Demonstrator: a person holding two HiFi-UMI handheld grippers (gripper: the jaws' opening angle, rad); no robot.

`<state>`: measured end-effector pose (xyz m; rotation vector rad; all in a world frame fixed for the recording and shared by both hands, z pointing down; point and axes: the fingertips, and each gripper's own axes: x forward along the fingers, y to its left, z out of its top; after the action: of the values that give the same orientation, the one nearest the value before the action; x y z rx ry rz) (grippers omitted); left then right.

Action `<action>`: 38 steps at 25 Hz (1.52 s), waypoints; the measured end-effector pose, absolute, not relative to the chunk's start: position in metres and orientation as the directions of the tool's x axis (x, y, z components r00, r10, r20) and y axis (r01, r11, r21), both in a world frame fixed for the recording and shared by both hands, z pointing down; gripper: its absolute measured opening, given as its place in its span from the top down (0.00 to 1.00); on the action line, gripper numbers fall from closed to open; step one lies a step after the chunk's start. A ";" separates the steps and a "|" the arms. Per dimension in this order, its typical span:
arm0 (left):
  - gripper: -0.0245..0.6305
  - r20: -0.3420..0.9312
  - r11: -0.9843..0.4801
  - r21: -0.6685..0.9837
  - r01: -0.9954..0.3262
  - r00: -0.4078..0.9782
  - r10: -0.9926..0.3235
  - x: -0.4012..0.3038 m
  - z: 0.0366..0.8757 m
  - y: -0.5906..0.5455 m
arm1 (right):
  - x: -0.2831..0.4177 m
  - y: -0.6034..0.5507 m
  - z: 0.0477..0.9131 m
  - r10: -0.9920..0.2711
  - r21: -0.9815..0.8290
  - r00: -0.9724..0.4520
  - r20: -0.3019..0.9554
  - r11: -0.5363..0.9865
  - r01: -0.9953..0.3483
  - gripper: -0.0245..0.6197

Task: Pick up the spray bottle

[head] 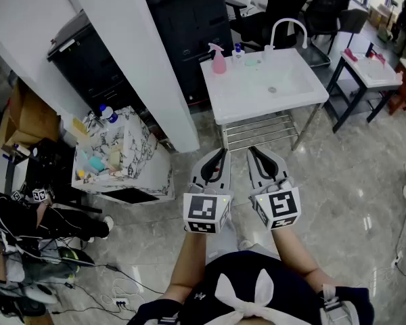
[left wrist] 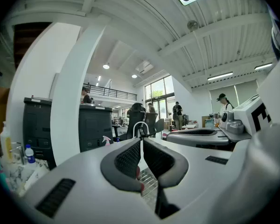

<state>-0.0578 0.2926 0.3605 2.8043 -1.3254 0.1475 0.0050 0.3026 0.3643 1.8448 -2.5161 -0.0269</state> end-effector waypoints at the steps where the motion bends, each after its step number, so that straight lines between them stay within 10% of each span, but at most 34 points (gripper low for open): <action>1: 0.90 0.102 -0.635 -0.008 -0.773 0.631 -0.769 -0.059 0.360 0.283 | 0.004 0.293 0.364 -0.953 0.026 -0.301 0.009 0.302 -0.953 0.91; 38: 0.90 0.162 -0.695 0.038 -0.718 0.691 -0.705 -0.103 0.395 0.054 | -0.030 0.065 0.387 -0.974 0.034 -0.218 0.054 0.220 -0.975 0.91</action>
<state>-0.1034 0.0544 0.3947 2.7973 -1.1805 0.2051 -0.0299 0.0654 0.3868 1.9228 -2.4037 0.0105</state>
